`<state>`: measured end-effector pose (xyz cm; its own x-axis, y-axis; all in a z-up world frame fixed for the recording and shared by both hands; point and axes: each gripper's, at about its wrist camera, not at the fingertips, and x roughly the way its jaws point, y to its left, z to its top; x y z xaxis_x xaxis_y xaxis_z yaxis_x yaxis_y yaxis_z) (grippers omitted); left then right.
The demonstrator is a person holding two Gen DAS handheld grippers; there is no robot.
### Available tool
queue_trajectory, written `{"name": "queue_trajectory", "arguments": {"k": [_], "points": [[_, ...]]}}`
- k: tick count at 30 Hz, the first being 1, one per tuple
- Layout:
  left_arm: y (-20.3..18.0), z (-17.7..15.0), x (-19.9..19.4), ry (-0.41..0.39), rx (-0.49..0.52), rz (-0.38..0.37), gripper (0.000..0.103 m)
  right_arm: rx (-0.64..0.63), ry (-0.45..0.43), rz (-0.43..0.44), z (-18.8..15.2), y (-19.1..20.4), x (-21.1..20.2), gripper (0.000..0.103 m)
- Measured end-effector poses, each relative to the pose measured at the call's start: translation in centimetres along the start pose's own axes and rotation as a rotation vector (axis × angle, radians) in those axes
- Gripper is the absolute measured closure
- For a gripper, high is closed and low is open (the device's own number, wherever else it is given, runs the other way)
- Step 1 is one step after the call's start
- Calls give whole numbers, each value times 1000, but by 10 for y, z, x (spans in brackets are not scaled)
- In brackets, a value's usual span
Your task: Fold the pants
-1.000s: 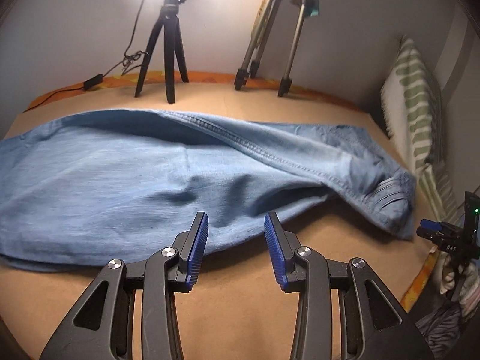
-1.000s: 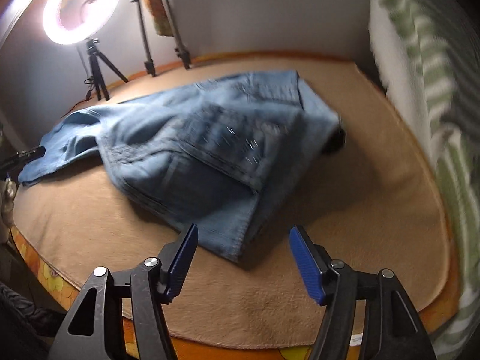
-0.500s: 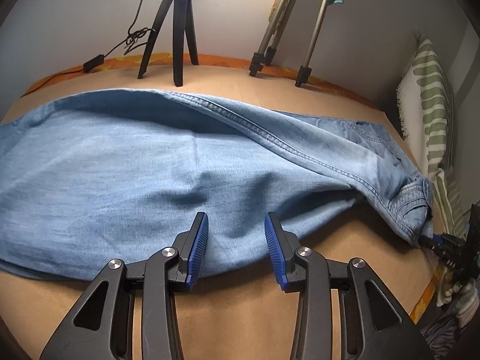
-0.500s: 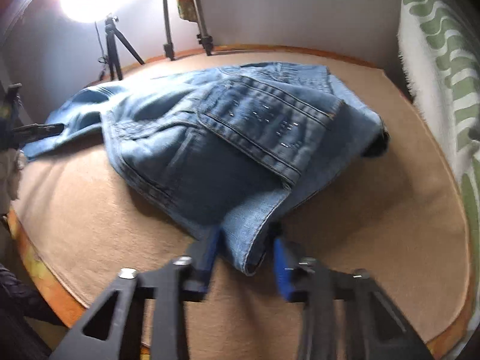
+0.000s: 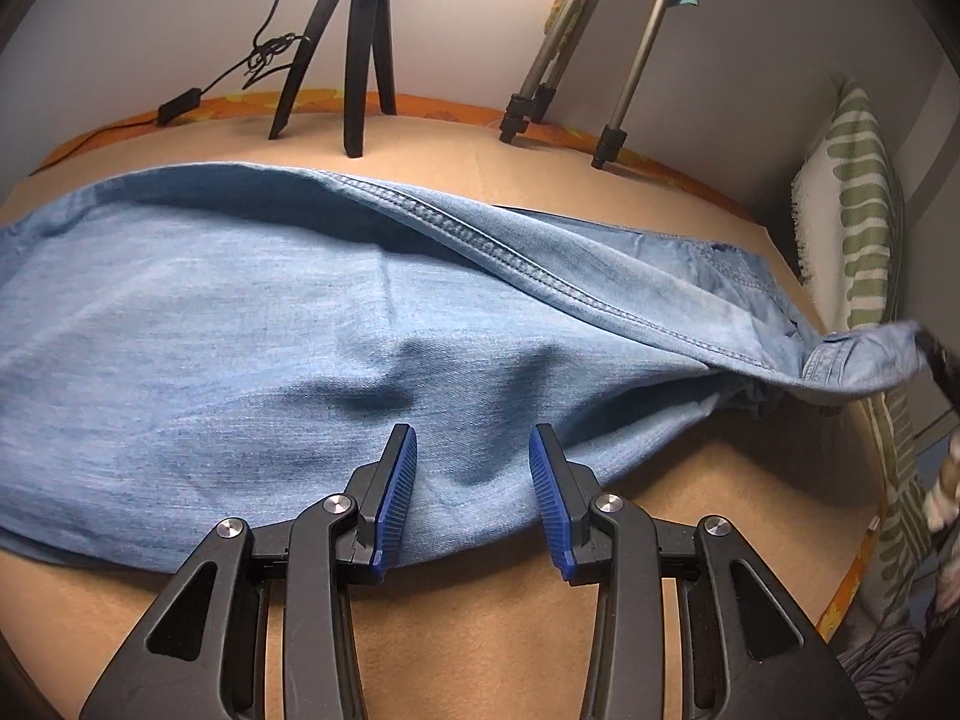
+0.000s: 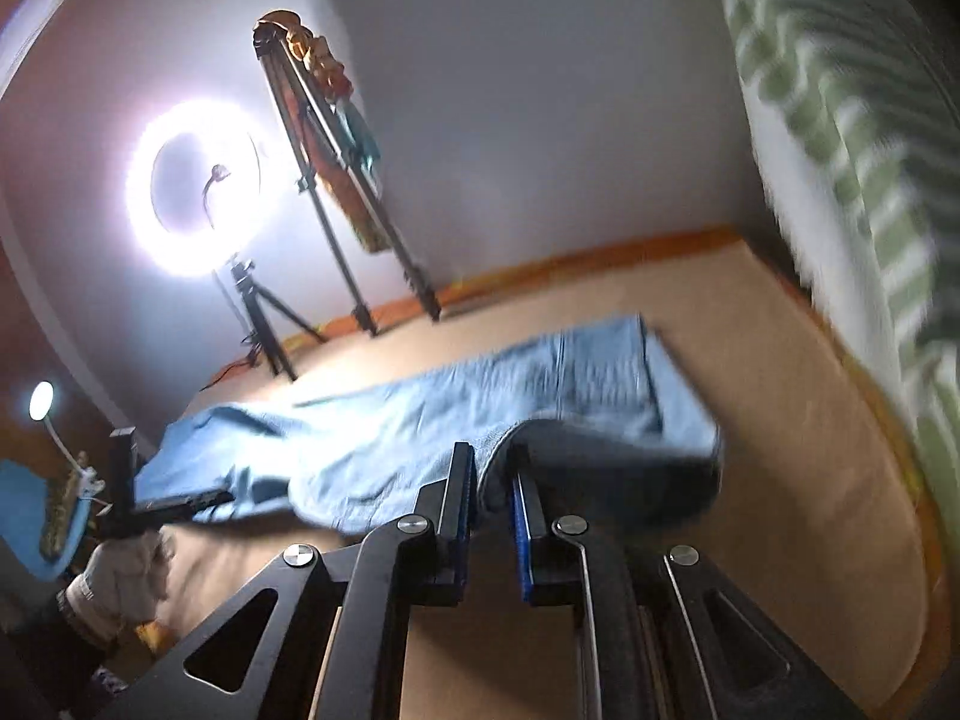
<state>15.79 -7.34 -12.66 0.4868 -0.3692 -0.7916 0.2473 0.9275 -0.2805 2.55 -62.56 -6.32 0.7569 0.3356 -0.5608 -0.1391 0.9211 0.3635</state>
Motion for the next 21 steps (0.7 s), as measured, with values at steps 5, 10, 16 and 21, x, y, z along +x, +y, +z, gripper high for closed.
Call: {"name": "queue_trajectory", "arguments": {"k": [5, 10, 16, 21], "points": [[3, 1, 0, 4, -3, -6, 66, 0, -31, -61, 58, -1, 30, 95], [4, 2, 1, 3, 4, 4, 66, 2, -16, -200, 107, -22, 83, 96], [2, 0, 1, 6, 38, 24, 66, 37, 118, -327, 120, -60, 159, 92], [-1, 1, -10, -16, 42, 8, 66, -1, 93, -520, 117, -73, 162, 60]]}}
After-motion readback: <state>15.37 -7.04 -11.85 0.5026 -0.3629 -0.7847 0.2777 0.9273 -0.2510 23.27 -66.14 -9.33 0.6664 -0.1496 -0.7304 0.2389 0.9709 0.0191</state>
